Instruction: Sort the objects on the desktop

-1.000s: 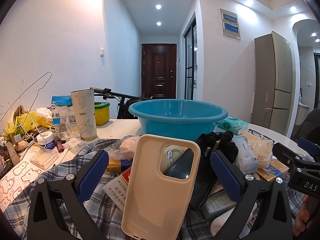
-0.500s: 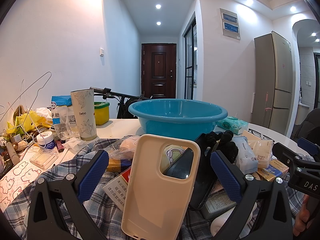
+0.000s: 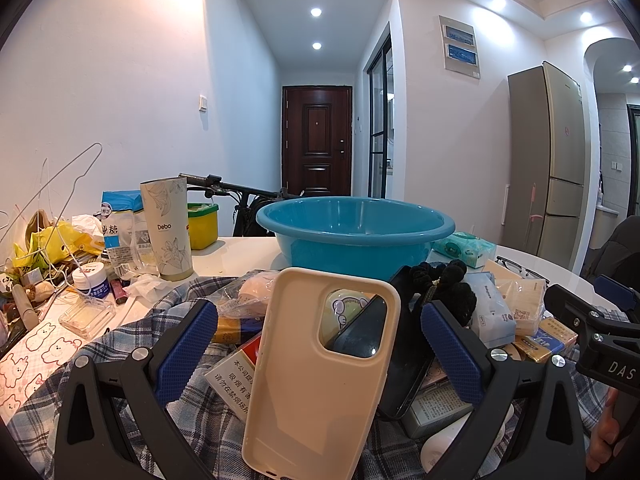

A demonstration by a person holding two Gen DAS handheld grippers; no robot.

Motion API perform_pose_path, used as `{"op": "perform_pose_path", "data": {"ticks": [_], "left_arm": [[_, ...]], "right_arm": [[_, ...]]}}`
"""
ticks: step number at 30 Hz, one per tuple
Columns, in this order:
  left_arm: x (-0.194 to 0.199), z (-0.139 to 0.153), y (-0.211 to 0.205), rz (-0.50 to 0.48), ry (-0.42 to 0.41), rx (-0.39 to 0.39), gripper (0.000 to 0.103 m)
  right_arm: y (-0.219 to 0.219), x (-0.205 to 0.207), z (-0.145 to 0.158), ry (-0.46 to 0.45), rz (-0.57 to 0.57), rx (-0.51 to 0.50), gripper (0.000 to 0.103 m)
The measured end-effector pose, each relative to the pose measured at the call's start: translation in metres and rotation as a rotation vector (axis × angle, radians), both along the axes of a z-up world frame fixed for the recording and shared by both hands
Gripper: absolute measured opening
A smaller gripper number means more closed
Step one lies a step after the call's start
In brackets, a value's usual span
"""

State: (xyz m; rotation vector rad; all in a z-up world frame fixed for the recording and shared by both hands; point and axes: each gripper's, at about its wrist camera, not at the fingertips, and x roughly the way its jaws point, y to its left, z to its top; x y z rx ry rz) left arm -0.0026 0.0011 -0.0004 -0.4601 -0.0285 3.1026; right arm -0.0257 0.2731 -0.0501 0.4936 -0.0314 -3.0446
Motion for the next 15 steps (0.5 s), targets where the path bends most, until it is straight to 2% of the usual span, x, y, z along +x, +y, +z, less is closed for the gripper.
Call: {"op": "perform_pose_path", "data": {"ticks": [15], "left_arm": [[-0.0021,-0.0040,-0.0014,-0.006,0.005,-0.002,0.103]], "right_arm": [[-0.0008,0.0019,-0.0001,0.000,0.000,-0.002,0.103]]}}
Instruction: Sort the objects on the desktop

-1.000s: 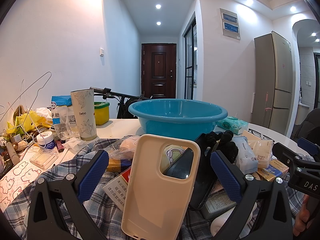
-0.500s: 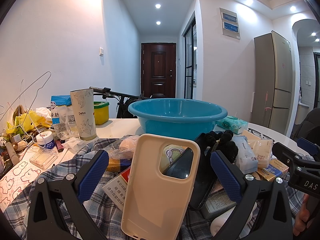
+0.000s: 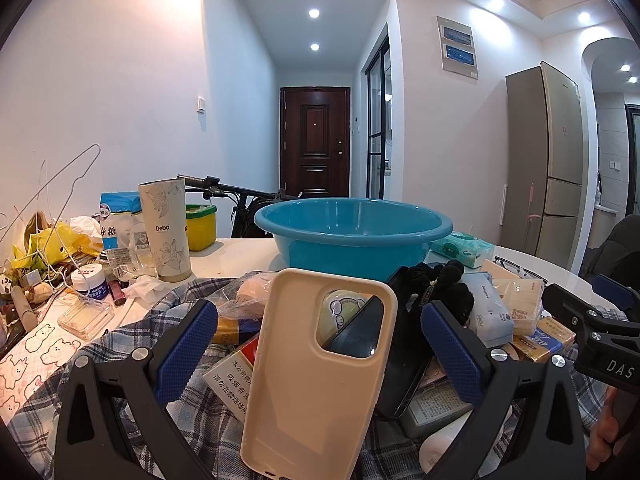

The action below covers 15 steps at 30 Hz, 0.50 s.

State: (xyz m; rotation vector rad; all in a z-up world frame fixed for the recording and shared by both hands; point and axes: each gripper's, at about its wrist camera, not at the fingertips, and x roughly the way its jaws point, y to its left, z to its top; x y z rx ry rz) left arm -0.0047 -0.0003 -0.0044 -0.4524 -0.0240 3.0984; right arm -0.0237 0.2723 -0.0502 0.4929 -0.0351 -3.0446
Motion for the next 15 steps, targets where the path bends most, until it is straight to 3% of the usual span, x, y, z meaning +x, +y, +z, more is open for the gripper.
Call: {"op": "perform_pose_path", "data": {"ticks": [15], "left_arm": [[-0.0033,-0.0003,0.0059,-0.009,-0.042,-0.004,0.103]], "right_arm": [[0.0011,-0.0083,-0.0016,-0.058,0.012,-0.023,0.103]]}}
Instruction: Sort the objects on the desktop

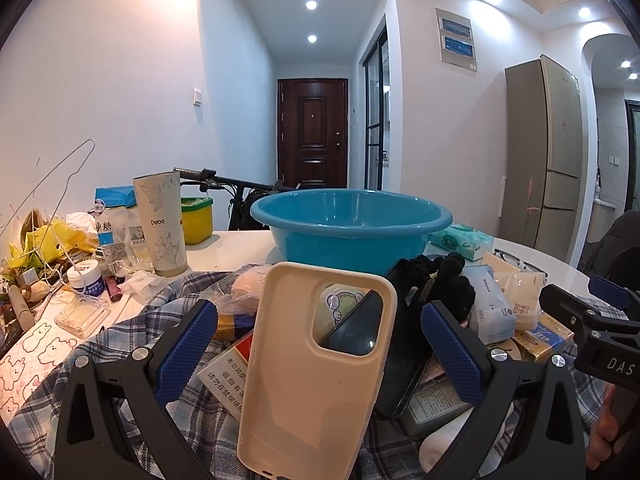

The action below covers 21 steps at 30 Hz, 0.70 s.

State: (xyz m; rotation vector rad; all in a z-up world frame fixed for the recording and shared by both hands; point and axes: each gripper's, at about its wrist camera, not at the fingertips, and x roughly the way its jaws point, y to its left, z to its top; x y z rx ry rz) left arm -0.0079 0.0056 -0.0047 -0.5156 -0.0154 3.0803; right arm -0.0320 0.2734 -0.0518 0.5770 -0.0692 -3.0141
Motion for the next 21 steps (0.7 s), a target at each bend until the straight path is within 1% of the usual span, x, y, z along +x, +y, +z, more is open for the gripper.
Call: {"op": "perform_pose_path", "data": {"ticks": [3,7,12,18,21], "left_arm": [[0.001,0.000,0.000,0.013,0.009,0.002,0.103],[0.001,0.001,0.000,0.023,0.003,0.001,0.103],[-0.012,-0.002,-0.002,0.026,-0.064,0.015,0.103],[-0.027,-0.009,-0.012,0.019,-0.148,0.083,0.103],[-0.030,-0.012,-0.015,0.028,-0.165,0.100,0.103]], "right_arm": [[0.001,0.003,0.001,0.016,0.021,-0.001,0.103],[-0.006,0.009,0.003,0.048,0.024,0.036,0.103],[-0.009,0.010,0.003,0.052,0.026,0.055,0.103],[-0.007,0.009,0.004,0.054,0.022,0.046,0.103],[-0.005,0.010,0.003,0.058,0.024,0.047,0.103]]}}
